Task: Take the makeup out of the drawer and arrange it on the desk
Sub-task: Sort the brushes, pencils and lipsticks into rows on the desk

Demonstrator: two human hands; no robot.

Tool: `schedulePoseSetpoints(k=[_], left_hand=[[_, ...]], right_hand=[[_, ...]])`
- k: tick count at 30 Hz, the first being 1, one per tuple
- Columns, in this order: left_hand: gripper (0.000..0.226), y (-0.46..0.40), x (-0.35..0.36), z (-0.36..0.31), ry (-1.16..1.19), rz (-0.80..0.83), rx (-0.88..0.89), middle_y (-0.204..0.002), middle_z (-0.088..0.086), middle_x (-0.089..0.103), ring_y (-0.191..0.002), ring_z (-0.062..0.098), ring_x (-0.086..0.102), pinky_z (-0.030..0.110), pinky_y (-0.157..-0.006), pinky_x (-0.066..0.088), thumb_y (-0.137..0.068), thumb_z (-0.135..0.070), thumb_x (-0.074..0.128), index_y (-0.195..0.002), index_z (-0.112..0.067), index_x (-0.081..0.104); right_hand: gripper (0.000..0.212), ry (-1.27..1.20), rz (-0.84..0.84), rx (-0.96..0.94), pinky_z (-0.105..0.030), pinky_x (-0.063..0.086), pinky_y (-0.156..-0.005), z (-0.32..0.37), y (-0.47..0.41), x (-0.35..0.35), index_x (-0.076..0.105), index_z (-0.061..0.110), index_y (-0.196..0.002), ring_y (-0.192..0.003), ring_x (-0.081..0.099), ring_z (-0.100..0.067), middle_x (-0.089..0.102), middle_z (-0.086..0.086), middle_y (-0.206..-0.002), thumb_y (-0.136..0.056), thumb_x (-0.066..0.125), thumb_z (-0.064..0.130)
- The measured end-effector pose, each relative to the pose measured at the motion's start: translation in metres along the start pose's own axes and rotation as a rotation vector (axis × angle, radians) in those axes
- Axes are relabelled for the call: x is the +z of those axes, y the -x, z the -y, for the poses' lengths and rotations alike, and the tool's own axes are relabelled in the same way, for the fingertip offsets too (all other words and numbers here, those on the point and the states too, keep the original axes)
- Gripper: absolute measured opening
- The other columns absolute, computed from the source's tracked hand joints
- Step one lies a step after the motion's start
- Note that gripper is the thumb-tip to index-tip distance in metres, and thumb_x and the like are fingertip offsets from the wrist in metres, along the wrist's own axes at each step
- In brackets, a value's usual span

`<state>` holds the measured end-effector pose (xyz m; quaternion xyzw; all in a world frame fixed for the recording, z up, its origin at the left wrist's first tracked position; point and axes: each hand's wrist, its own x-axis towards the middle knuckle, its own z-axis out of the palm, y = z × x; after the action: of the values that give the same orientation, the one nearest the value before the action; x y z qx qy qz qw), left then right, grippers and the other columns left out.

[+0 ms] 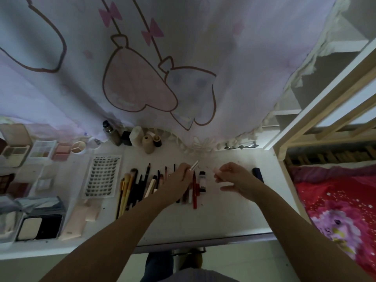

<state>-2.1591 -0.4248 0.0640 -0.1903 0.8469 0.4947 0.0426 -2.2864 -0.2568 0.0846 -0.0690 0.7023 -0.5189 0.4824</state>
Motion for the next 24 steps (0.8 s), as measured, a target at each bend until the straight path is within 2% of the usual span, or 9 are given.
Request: schedulePoseSetpoints(k=[2,5,7,9,11,13,17,21,24], left_hand=[[0.016,-0.002,0.002,-0.003,0.019,0.026,0.026,-0.074,0.005,0.053,-0.059,0.011,0.045,0.026,-0.058,0.039,-0.099,-0.023,0.040,-0.104,-0.015,0.053],[0.022,-0.005,0.012,-0.005,-0.073,-0.025,0.110,-0.098,0.007,0.054,-0.087,0.015,0.050,0.020,-0.079,0.038,-0.093,-0.020,0.055,-0.111,-0.010,0.063],[0.023,-0.012,0.023,-0.009,-0.079,-0.094,0.109,-0.096,0.001,0.050,-0.087,0.012,0.048,0.016,-0.077,0.034,-0.091,-0.021,0.058,-0.111,-0.011,0.064],[0.021,-0.022,0.032,-0.013,-0.067,-0.165,0.077,-0.096,0.000,0.054,-0.088,0.013,0.051,0.018,-0.076,0.035,-0.091,-0.021,0.058,-0.108,-0.011,0.063],[0.019,-0.034,0.038,-0.015,-0.041,-0.236,0.046,-0.101,0.003,0.061,-0.091,0.017,0.056,0.023,-0.080,0.042,-0.091,-0.022,0.058,-0.106,-0.012,0.062],[0.018,-0.046,0.044,-0.013,-0.131,-0.278,0.070,-0.102,0.004,0.064,-0.092,0.019,0.059,0.024,-0.080,0.042,-0.091,-0.024,0.057,-0.104,-0.013,0.063],[0.026,-0.065,0.055,0.000,-0.516,-0.236,0.107,-0.113,0.001,0.060,-0.106,0.020,0.053,0.030,-0.087,0.032,-0.094,-0.032,0.049,-0.113,-0.016,0.059],[0.019,-0.072,0.063,0.002,-0.585,-0.288,0.196,-0.097,0.012,0.066,-0.094,0.030,0.059,0.036,-0.080,0.039,-0.086,-0.021,0.062,-0.099,-0.008,0.067],[0.021,-0.074,0.064,0.003,-0.610,-0.297,0.190,-0.100,0.013,0.066,-0.096,0.030,0.058,0.036,-0.081,0.038,-0.086,-0.020,0.061,-0.100,-0.006,0.066]], right_hand=[[0.029,0.002,0.001,-0.019,-0.034,0.056,-0.077,-0.001,0.002,-0.007,0.053,0.011,-0.114,-0.100,0.063,-0.022,0.063,-0.011,-0.108,-0.089,0.062,0.022],[0.023,0.214,-0.003,-0.069,-0.030,0.052,-0.086,-0.008,0.007,-0.017,0.055,0.022,-0.116,-0.104,0.061,-0.015,0.064,0.001,-0.107,-0.094,0.054,0.029],[0.016,0.326,-0.110,-0.131,-0.022,0.050,-0.083,-0.015,0.003,-0.020,0.054,0.022,-0.109,-0.101,0.062,-0.012,0.065,0.005,-0.104,-0.097,0.048,0.030],[0.017,0.389,-0.238,-0.185,-0.017,0.049,-0.072,-0.020,-0.007,-0.021,0.050,0.017,-0.110,-0.093,0.064,-0.014,0.067,0.001,-0.105,-0.098,0.045,0.028],[0.019,0.471,-0.328,-0.248,-0.021,0.048,-0.072,-0.024,-0.020,-0.019,0.048,0.016,-0.110,-0.090,0.064,-0.017,0.067,0.000,-0.105,-0.098,0.045,0.031],[0.019,0.542,-0.398,-0.344,-0.024,0.045,-0.078,-0.029,-0.036,-0.014,0.050,0.016,-0.108,-0.093,0.060,-0.013,0.065,0.000,-0.104,-0.097,0.046,0.030],[0.015,0.641,-0.448,-0.438,-0.021,0.037,-0.070,-0.034,-0.063,-0.003,0.055,0.009,-0.106,-0.083,0.053,-0.015,0.057,-0.006,-0.098,-0.096,0.048,0.018],[0.011,0.701,-0.440,-0.438,-0.029,0.043,-0.071,-0.039,-0.072,0.001,0.053,0.005,-0.104,-0.086,0.057,-0.023,0.060,-0.010,-0.098,-0.096,0.047,0.008],[0.014,0.741,-0.455,-0.415,-0.030,0.041,-0.077,-0.038,-0.073,0.003,0.054,0.004,-0.107,-0.095,0.053,-0.024,0.058,-0.011,-0.104,-0.095,0.047,0.009]])
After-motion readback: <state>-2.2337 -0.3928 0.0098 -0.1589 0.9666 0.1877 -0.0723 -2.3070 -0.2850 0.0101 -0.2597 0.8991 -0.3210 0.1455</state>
